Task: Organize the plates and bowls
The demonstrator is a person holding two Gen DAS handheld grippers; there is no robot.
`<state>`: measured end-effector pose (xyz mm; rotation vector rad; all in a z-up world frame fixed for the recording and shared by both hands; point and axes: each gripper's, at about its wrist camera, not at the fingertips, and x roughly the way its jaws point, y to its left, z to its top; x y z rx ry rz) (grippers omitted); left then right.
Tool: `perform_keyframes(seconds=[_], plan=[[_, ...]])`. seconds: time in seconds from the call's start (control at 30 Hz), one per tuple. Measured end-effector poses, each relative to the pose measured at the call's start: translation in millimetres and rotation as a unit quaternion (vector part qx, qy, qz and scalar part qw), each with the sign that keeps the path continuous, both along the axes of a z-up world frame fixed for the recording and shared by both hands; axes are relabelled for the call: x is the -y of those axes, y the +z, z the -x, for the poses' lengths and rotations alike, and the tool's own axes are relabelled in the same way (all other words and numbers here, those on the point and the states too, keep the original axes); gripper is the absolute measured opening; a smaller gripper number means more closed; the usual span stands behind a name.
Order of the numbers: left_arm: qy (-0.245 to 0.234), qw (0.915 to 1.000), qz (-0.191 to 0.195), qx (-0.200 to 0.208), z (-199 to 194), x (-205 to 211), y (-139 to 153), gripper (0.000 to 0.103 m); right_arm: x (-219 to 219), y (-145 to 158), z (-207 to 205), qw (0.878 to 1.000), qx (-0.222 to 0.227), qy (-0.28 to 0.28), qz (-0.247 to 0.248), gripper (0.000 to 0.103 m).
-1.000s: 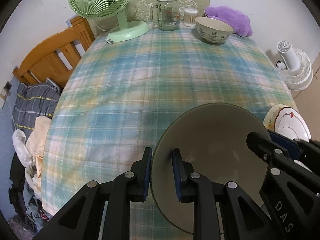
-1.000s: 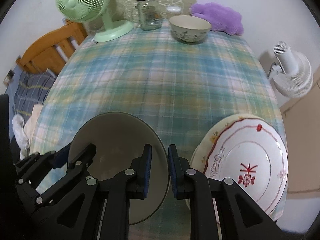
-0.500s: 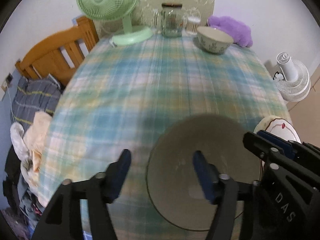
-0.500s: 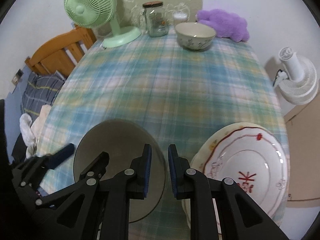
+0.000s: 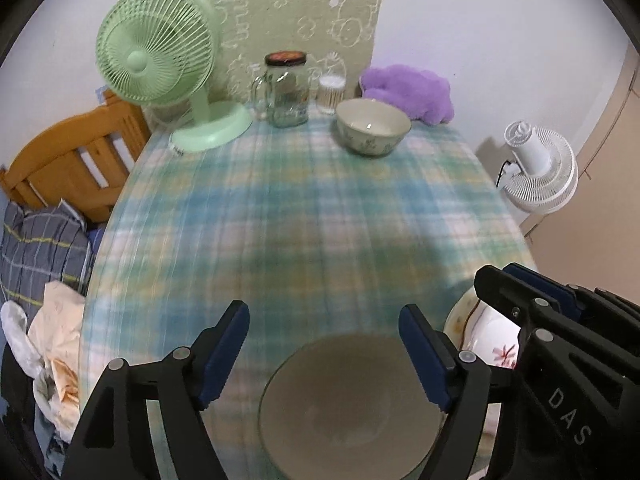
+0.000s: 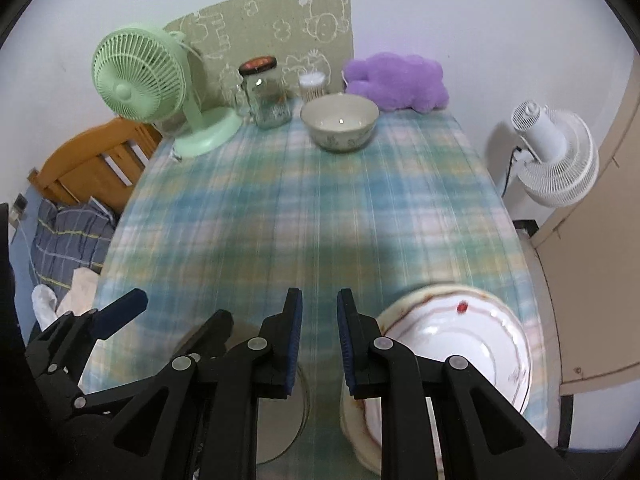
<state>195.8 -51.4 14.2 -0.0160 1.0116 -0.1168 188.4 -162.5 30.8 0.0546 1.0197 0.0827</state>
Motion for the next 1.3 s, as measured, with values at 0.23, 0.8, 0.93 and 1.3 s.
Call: perform_keyframes(seconds=[0.23,0.8,0.93,1.3], plan=[[0.018,0.9997,-0.002,0.019,-37.6,24.7,13.9,0.089,28.9,15.3,-38.1,1.000,0.027,0.004,-0.001,0.073],[0.083,0.9944,-0.023,0.061,-133.9,75.5,16.3,0.088,84.3,14.7,-151.4,0.997,0.064,0.044,-0.005,0.073],[0.091,0.9925,-0.036,0.074,-158.1,83.8,12.3,0.086,84.5,10.6,-175.6,0.995,0.077,0.057,-0.005,0.073],[0.113,0.9911,-0.039,0.058,-221.2,89.8,-13.7,0.076,82.8,-17.8,-242.7,0.996,0.072,0.044,-0.016,0.073]])
